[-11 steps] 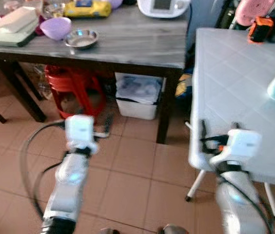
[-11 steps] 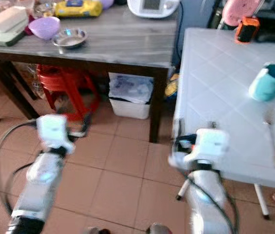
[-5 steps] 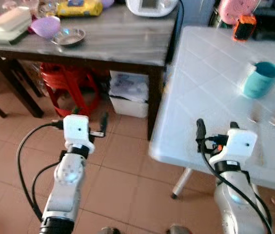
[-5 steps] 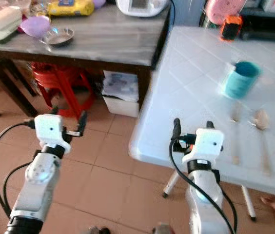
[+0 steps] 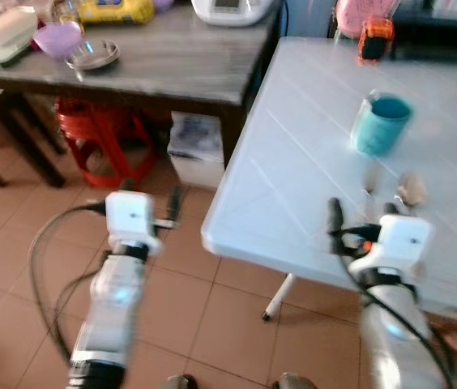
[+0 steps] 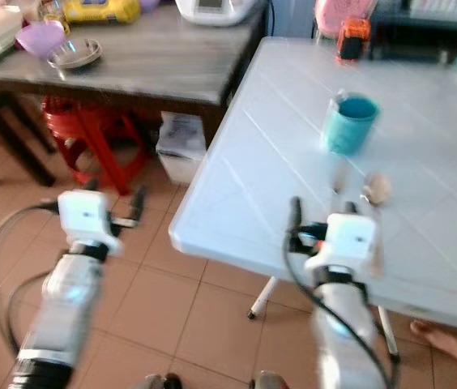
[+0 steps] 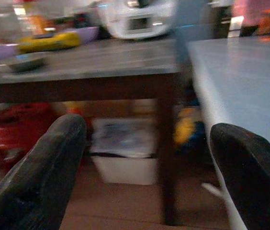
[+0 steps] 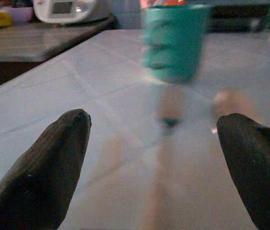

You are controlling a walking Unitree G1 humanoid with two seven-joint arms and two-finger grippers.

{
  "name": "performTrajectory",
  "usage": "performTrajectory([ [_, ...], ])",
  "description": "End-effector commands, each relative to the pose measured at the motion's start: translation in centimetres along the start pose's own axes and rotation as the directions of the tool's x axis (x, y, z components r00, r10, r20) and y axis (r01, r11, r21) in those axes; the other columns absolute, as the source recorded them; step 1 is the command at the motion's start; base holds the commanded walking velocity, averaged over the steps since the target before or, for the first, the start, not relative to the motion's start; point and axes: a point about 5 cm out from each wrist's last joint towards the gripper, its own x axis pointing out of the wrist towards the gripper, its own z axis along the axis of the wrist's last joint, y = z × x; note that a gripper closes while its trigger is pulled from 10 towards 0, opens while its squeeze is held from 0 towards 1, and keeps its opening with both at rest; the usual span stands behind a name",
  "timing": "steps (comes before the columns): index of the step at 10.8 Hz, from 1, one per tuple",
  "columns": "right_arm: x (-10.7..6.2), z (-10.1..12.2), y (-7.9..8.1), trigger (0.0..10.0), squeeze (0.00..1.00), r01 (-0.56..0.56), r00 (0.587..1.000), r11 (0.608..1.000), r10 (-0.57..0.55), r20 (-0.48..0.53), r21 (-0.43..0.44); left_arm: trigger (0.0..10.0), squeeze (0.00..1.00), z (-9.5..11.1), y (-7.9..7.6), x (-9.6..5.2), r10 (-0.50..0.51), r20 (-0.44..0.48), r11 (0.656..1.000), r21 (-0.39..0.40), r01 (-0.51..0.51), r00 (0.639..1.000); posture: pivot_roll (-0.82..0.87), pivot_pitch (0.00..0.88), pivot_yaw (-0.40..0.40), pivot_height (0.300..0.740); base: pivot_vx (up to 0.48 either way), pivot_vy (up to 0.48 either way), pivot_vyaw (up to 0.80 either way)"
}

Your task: Setting the table

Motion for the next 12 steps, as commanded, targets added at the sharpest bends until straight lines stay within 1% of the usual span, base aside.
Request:
performTrajectory([
  [1,-0.1,0.0,0.4,10.0,0.00,-0.004,1.000,1.000,0.004,-0.004,0.018,10.0,0.00,0.1,1.0,-0.1,0.022,0.002,1.000,0.018,-0.022,1.000,-0.19,0.156,0.071,0.740,0.000,0.000,0.00],
  [4,-0.1,-0.1,0.3,10.0,0.00,0.008,1.000,1.000,-0.007,-0.010,0.030,10.0,0.00,0.1,0.9,-0.1,0.006,0.000,1.000,0.012,-0.006,1.000,-0.19,0.157,0.070,0.740,0.000,0.000,0.00],
  [5,-0.1,-0.1,0.3,10.0,0.00,0.009,1.000,0.999,-0.009,-0.011,0.032,10.0,0.00,0.0,0.8,-0.2,-0.011,0.001,1.000,-0.023,0.011,1.000,-0.19,0.157,0.070,0.740,0.000,0.000,0.00],
  [7,-0.1,-0.2,0.3,10.0,0.00,0.010,1.000,0.999,-0.010,-0.014,0.031,10.0,0.00,0.5,1.1,-0.4,-0.005,0.052,0.997,-0.078,0.009,0.999,-0.20,0.158,0.070,0.740,0.000,0.000,0.00],
  [8,-0.1,-0.2,0.3,10.0,0.00,0.009,1.000,0.999,-0.009,-0.015,0.032,10.0,0.00,0.8,0.9,-0.3,0.022,0.056,1.000,-0.009,-0.021,0.998,-0.19,0.157,0.069,0.740,0.000,0.000,0.00],
  [9,-0.1,-0.2,0.4,10.0,0.00,0.009,1.000,0.999,-0.008,-0.015,0.033,10.0,0.00,0.9,0.9,-0.4,0.021,0.073,1.000,-0.004,-0.021,0.997,-0.19,0.157,0.069,0.740,0.000,0.000,0.00],
  [10,-0.1,-0.2,0.4,10.0,0.00,0.008,1.000,0.999,-0.008,-0.014,0.034,10.0,0.00,0.2,1.5,-0.1,0.092,-0.004,0.995,-0.024,-0.092,0.996,-0.19,0.157,0.070,0.740,0.000,0.000,0.00],
  [11,0.0,-0.1,0.4,10.0,0.00,0.008,1.000,0.999,-0.007,-0.014,0.035,10.0,0.00,0.0,1.8,0.1,0.112,-0.038,0.994,-0.014,-0.112,0.993,-0.19,0.157,0.070,0.740,0.000,0.000,0.00],
  [12,-0.1,-0.1,0.5,10.0,0.00,0.007,1.000,0.999,-0.006,-0.014,0.035,10.0,0.00,0.0,1.9,0.3,0.106,-0.042,0.993,-0.048,-0.108,0.993,-0.19,0.157,0.071,0.740,0.000,0.000,0.00],
])
